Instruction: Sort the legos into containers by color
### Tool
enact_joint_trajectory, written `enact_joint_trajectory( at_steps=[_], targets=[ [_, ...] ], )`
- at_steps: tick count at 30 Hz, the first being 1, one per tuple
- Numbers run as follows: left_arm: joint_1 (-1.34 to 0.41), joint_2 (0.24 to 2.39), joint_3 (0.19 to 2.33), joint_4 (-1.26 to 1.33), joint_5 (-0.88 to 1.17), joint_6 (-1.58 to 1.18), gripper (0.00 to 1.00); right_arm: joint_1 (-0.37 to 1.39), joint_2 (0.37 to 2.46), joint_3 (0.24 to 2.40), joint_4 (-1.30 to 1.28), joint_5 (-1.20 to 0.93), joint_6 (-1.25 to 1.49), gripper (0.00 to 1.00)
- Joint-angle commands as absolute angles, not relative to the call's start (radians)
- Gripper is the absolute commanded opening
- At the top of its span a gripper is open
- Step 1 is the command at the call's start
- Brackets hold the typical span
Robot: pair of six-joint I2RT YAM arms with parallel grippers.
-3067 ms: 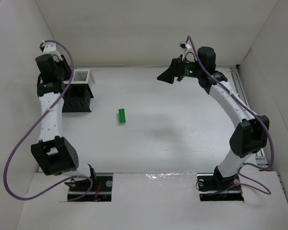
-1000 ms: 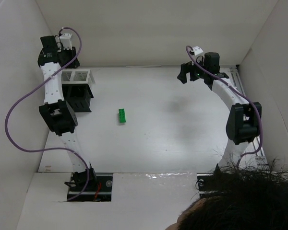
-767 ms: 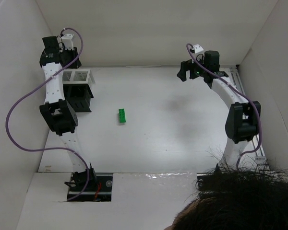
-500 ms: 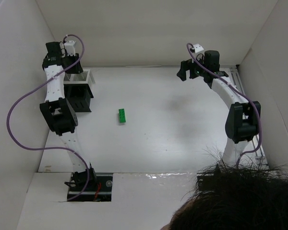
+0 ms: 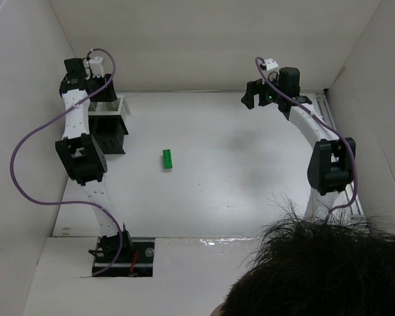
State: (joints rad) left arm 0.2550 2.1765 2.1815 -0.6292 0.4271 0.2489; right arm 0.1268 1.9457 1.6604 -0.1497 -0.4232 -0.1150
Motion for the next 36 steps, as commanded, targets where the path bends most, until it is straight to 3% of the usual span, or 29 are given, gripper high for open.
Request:
enact_joint_trajectory(
  at_steps=[1, 11, 17, 20, 22, 28, 33, 36],
  targets=[
    [0.256, 2.175, 2.230, -0.611, 0.413, 0.229, 0.54, 0.137, 1.956, 1.719, -0.121, -0.434, -0.107, 0.99],
    [0.236, 2.065, 2.241, -0.451, 0.356, 0.183, 0.61, 0.199, 1.965, 1.750, -0.121, -0.495, -0.186, 0.99],
    [0.236, 1.808, 1.976, -0.269, 0.282, 0.120, 0.65, 0.299, 1.965, 1.811, -0.208, -0.497, -0.173, 0.99],
    [0.247, 1.680, 1.826, -0.232, 0.261, 0.110, 0.81, 0.377, 1.994, 1.867, -0.280, -0.570, -0.220, 0.99],
    [0.247, 1.626, 1.764, -0.218, 0.261, 0.100, 0.99, 0.428, 2.006, 1.893, -0.317, -0.676, -0.261, 0.99],
    [0.302, 1.476, 1.577, -0.135, 0.297, 0.022, 0.99, 0.535, 2.164, 2.101, -0.571, -0.847, -0.584, 0.99],
    [0.311, 1.368, 1.413, -0.029, 0.298, -0.012, 0.99, 0.604, 2.310, 2.339, -0.716, -0.815, -0.517, 0.99],
    [0.311, 1.289, 1.335, 0.037, 0.244, -0.049, 0.99, 0.658, 2.310, 2.298, -0.675, -0.714, -0.358, 0.94]
  ],
)
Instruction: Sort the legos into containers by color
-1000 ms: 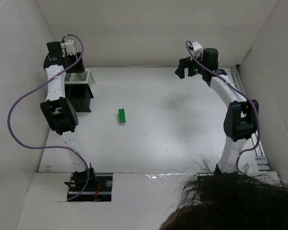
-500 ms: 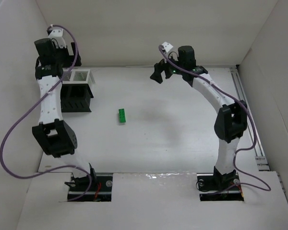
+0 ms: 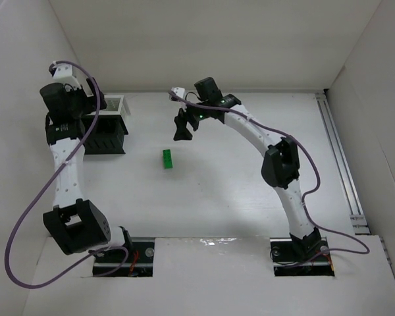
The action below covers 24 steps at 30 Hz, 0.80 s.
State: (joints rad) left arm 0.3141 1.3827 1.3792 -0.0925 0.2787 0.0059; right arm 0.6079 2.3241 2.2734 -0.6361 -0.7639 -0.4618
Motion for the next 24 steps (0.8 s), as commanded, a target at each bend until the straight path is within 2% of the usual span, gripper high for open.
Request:
enact_joint_trajectory(
  at_steps=[1, 5, 8, 13, 18, 21, 24],
  targets=[
    [0.311, 1.275, 1.303, 0.037, 0.226, -0.058, 0.99, 0.667, 2.280, 2.275, -0.658, -0.697, -0.262, 0.94],
    [0.311, 1.298, 1.359, -0.119, 0.114, -0.086, 0.99, 0.715, 2.226, 2.149, -0.574, -0.588, -0.039, 0.90],
    [0.311, 1.318, 1.387, -0.179, 0.032, -0.077, 0.99, 0.761, 2.252, 2.187, -0.618, -0.503, 0.078, 0.88],
    [0.311, 1.269, 1.309, -0.105, 0.032, -0.077, 0.99, 0.798, 2.318, 2.286, -0.693, -0.364, 0.175, 0.84],
    [0.311, 1.210, 1.189, 0.012, 0.032, -0.067, 0.99, 0.845, 2.365, 2.325, -0.732, -0.241, 0.273, 0.87],
    [0.311, 1.210, 1.175, 0.025, 0.032, -0.077, 0.99, 0.874, 2.413, 2.386, -0.791, -0.036, 0.302, 0.76],
    [0.311, 1.220, 1.175, 0.025, 0.032, -0.077, 0.99, 0.874, 2.459, 2.416, -0.824, 0.014, 0.347, 0.74]
  ],
)
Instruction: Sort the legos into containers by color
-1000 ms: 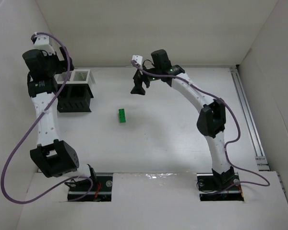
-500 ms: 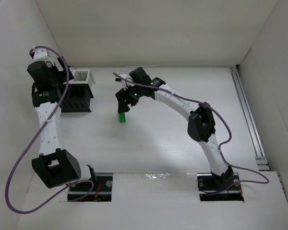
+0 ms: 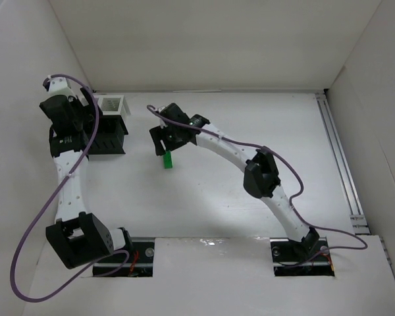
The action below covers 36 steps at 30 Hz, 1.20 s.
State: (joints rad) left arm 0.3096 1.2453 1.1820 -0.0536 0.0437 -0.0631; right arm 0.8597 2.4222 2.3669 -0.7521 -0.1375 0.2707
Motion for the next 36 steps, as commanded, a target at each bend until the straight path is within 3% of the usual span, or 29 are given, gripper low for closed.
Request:
enact_joint_trajectory(
  at_steps=[1, 10, 16, 18, 22, 27, 36],
  targets=[
    [0.311, 1.229, 1.175, 0.025, 0.032, -0.077, 0.99, 0.874, 2.468, 2.407, -0.824, 0.014, 0.356, 0.74],
    [0.311, 1.247, 1.175, 0.034, 0.055, -0.077, 0.99, 0.865, 2.500, 2.407, -0.815, 0.014, 0.379, 0.70],
    [0.311, 1.267, 1.175, 0.043, 0.066, -0.077, 0.99, 0.865, 2.520, 2.407, -0.815, 0.003, 0.379, 0.57],
    [0.311, 1.267, 1.175, 0.043, 0.066, -0.077, 0.99, 0.865, 2.520, 2.407, -0.815, -0.006, 0.379, 0.57],
    [0.311, 1.267, 1.175, 0.043, 0.075, -0.086, 0.99, 0.865, 2.520, 2.407, -0.815, -0.047, 0.379, 0.71],
    [0.311, 1.276, 1.164, 0.043, 0.075, -0.086, 0.99, 0.865, 2.520, 2.407, -0.815, -0.067, 0.379, 0.80],
    [0.311, 1.296, 1.164, 0.052, 0.093, -0.086, 0.99, 0.865, 2.540, 2.416, -0.815, -0.071, 0.379, 0.71]
  ],
)
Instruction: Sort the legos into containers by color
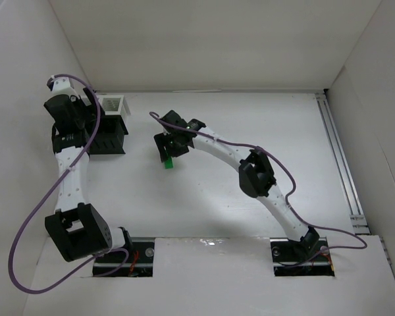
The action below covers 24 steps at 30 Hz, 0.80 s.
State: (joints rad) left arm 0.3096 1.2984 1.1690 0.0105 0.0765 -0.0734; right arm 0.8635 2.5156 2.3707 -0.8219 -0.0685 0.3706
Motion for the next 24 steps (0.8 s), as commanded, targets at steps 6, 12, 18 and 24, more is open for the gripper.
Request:
enact_joint_trajectory(
  at_steps=[6, 12, 18, 24],
  targets=[
    [0.311, 1.296, 1.164, 0.061, 0.094, -0.095, 0.99, 0.865, 2.551, 2.425, -0.815, -0.042, 0.370, 0.68],
    [0.311, 1.296, 1.164, 0.070, 0.094, -0.095, 0.99, 0.865, 2.560, 2.416, -0.815, 0.000, 0.359, 0.50],
    [0.311, 1.296, 1.146, 0.071, 0.118, -0.084, 0.99, 0.856, 2.507, 2.375, -0.815, 0.000, 0.341, 0.16],
    [0.311, 1.226, 1.094, 0.031, 0.570, 0.153, 0.99, 0.764, 2.297, 2.086, -0.643, -0.166, 0.279, 0.00]
  ],
)
